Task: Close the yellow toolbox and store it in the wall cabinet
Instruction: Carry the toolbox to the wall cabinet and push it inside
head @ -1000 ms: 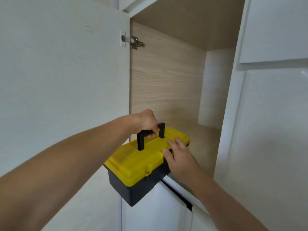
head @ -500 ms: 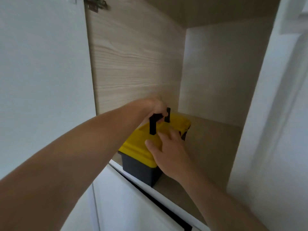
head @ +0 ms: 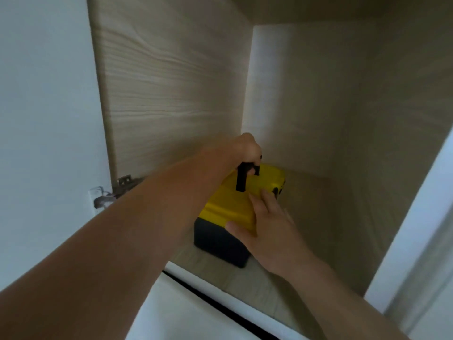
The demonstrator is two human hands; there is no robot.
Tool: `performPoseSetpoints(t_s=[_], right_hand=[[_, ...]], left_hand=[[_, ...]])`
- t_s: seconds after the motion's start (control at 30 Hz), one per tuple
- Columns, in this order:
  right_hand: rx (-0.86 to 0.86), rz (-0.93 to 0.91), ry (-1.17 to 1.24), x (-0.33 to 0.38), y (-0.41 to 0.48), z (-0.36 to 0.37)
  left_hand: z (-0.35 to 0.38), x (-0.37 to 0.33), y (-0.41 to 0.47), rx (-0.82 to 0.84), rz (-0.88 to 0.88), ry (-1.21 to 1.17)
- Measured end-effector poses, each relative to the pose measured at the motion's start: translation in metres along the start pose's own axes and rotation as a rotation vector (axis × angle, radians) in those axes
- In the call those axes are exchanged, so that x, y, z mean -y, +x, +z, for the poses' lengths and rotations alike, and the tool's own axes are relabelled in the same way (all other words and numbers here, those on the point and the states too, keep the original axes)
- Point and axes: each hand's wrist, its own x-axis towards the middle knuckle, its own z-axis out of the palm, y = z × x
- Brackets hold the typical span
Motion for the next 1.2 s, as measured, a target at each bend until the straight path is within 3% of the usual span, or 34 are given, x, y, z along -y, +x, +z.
performPoseSetpoints(t_s=[0.1,0.33,0.43,0.53,0.77,0.9,0.97,1.1,1.2], right_hand=[[0.004,0.027,-0.005,0.002,0.0,0.0],[-0.012,0.029,-0.05,0.01,-0.001,0.001],[0.002,0.033,-0.064,0.012,-0.001,0.001],[-0.001,0.035,-0.058,0.013,-0.001,0.002],[-0.013,0.022,-0.093,0.013,-0.001,0.001],[-0.088,-0.014,-0.129,0.016,-0.006,0.004],[-0.133,-0.044,-0.133,0.017,-0.008,0.008],[-0.14,-0.069,-0.099,0.017,-0.009,0.017],[-0.135,-0.06,-0.1,0.009,0.0,0.017]], left_hand=[[0.0,0.003,-0.001,0.031,0.046,0.012],[-0.011,0.036,-0.015,-0.079,0.211,0.083],[-0.015,0.053,-0.027,-0.136,0.33,0.232],[-0.014,0.067,-0.033,-0.164,0.33,0.309],[-0.015,0.094,-0.052,-0.058,0.197,0.252],[-0.017,0.111,-0.083,0.068,0.263,0.046],[-0.019,0.125,-0.096,0.186,0.312,0.091],[-0.018,0.146,-0.09,0.129,0.42,0.339],[-0.017,0.141,-0.073,0.149,0.422,0.346]])
